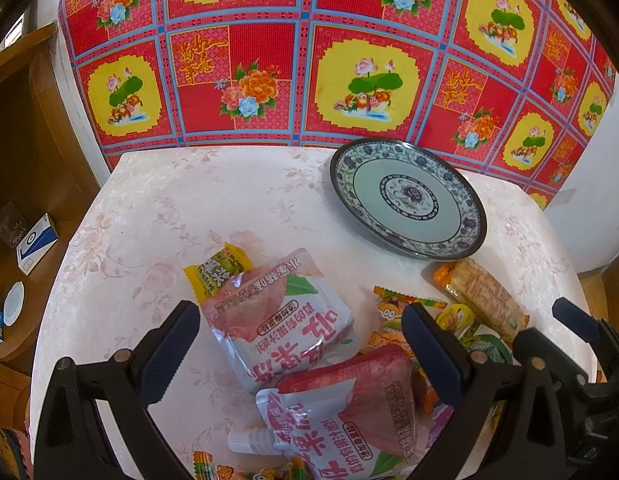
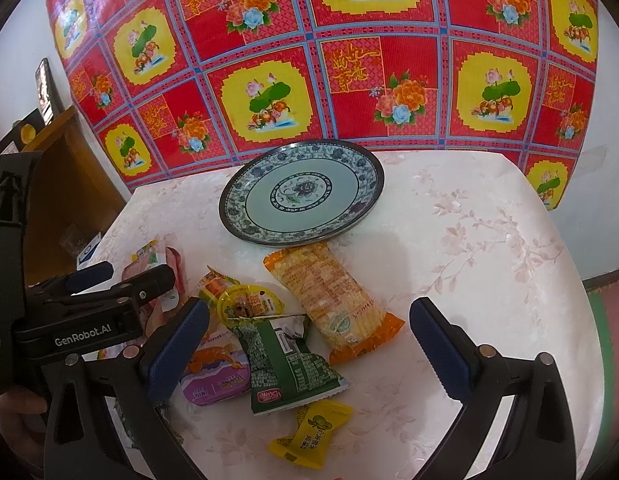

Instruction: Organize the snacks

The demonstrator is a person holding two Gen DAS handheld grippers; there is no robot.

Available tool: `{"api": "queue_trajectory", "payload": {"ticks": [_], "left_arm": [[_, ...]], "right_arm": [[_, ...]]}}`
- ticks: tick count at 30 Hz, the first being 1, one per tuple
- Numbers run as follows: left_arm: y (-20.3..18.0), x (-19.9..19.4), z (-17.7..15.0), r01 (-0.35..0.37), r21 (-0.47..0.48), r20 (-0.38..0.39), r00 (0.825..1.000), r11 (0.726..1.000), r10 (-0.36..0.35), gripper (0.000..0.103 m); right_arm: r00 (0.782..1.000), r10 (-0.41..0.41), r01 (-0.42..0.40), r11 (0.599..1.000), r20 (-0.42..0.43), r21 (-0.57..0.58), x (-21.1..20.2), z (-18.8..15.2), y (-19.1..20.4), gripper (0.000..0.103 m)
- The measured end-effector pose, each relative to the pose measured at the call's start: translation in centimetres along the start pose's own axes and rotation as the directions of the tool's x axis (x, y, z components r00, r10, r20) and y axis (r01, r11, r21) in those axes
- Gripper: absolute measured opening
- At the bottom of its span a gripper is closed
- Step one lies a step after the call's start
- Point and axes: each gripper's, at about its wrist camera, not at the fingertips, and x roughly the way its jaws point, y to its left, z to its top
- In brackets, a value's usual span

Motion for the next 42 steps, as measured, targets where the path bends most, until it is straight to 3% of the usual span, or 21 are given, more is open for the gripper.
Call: {"api": "queue_trajectory", "payload": {"ticks": [42], "left_arm": [[-0.35,0.09,-0.37,0.002,0.001,0.000,1.000,1.000,-0.002,0.103]], "right_arm": [[1.000,0.005,-0.005,1.000,-0.009,0.010,0.52,-0.26,-0.35,0.103]]}}
